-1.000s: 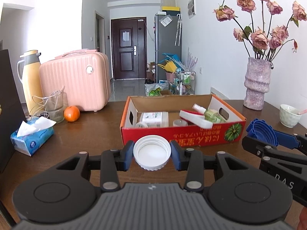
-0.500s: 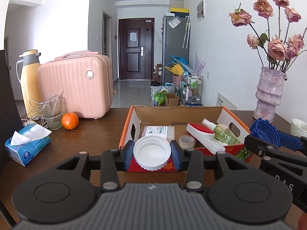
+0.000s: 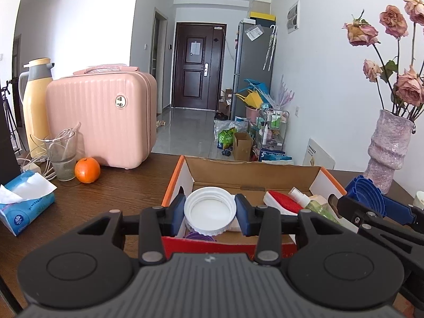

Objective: Organize rigid objects
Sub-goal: 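Carry the white cap in the left gripper over the box while the right carries the blue cap, then open the left gripper to drop the white cap while the right releases the blue cap into the box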

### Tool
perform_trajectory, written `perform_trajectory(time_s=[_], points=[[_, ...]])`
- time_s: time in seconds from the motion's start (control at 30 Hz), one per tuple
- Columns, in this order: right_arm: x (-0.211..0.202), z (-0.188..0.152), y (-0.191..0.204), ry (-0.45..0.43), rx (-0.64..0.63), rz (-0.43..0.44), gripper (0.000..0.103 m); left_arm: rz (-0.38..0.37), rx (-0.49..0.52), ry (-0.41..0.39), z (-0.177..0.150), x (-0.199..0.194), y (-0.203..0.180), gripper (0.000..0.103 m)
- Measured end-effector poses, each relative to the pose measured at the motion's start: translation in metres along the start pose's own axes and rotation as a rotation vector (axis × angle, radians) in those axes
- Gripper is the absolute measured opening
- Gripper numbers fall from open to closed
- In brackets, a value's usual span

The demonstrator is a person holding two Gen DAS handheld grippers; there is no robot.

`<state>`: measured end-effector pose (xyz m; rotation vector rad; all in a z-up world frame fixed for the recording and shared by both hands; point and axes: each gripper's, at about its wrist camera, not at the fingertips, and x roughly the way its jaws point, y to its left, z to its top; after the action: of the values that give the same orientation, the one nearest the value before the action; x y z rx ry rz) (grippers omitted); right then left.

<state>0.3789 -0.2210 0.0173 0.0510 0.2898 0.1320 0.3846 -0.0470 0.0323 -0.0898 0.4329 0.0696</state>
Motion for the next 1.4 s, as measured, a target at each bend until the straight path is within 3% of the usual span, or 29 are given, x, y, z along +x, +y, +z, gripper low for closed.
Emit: perform_trajectory(time_s=[0.87,1.4], points=[[0.104,0.006,-0.020,0.094,0.010,-0.032,0.052,0.046,0.033,0.068,0.015,0.101,-0.018,0.041],[0.139,0.001,-0.023,0.157,-0.030,-0.039,0.052,0.057,0.067,0.114,0.018,0.141,-0.015,0.041]])
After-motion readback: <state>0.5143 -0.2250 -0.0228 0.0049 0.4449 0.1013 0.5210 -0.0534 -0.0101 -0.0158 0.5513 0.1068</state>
